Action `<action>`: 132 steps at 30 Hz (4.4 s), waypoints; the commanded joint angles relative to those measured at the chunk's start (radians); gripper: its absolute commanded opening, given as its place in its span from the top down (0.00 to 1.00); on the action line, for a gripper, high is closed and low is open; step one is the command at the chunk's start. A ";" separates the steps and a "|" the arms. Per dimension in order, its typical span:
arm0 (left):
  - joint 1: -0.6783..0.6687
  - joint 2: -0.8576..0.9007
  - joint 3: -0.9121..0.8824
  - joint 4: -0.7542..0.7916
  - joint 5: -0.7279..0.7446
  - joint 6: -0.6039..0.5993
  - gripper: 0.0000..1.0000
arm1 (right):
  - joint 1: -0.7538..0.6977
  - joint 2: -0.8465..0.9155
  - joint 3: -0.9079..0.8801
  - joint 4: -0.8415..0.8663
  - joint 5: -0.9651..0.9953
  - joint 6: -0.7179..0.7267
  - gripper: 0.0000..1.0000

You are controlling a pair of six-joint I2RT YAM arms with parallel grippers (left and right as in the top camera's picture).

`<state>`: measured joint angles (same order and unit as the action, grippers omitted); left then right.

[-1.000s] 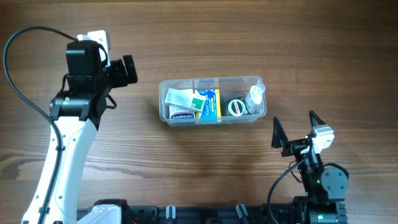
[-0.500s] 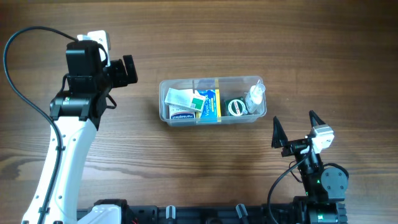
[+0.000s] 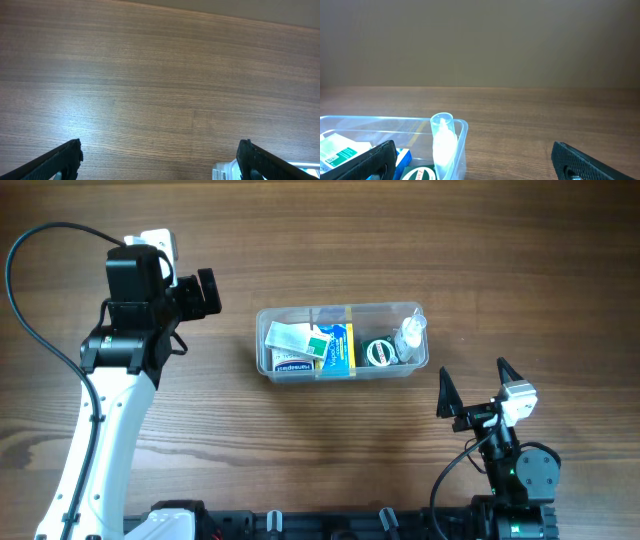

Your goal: Pack container

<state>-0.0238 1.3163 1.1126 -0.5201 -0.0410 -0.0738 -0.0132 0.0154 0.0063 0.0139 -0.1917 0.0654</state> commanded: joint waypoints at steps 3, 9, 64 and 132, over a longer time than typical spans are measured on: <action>0.004 -0.011 -0.017 -0.005 -0.013 -0.017 0.00 | 0.003 -0.011 -0.001 0.003 -0.016 -0.013 0.00; 0.002 -0.089 -0.143 -0.005 -0.013 -0.017 0.00 | 0.003 -0.011 -0.001 0.003 -0.016 -0.013 0.00; 0.012 -1.314 -1.107 0.447 0.023 -0.005 0.00 | 0.003 -0.011 -0.001 0.003 -0.016 -0.013 0.00; 0.016 -1.310 -1.107 0.447 0.093 -0.010 0.00 | 0.003 -0.011 -0.001 0.003 -0.016 -0.013 0.00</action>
<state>-0.0174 0.0143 0.0139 -0.0746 0.0319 -0.0734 -0.0132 0.0154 0.0063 0.0139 -0.1917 0.0650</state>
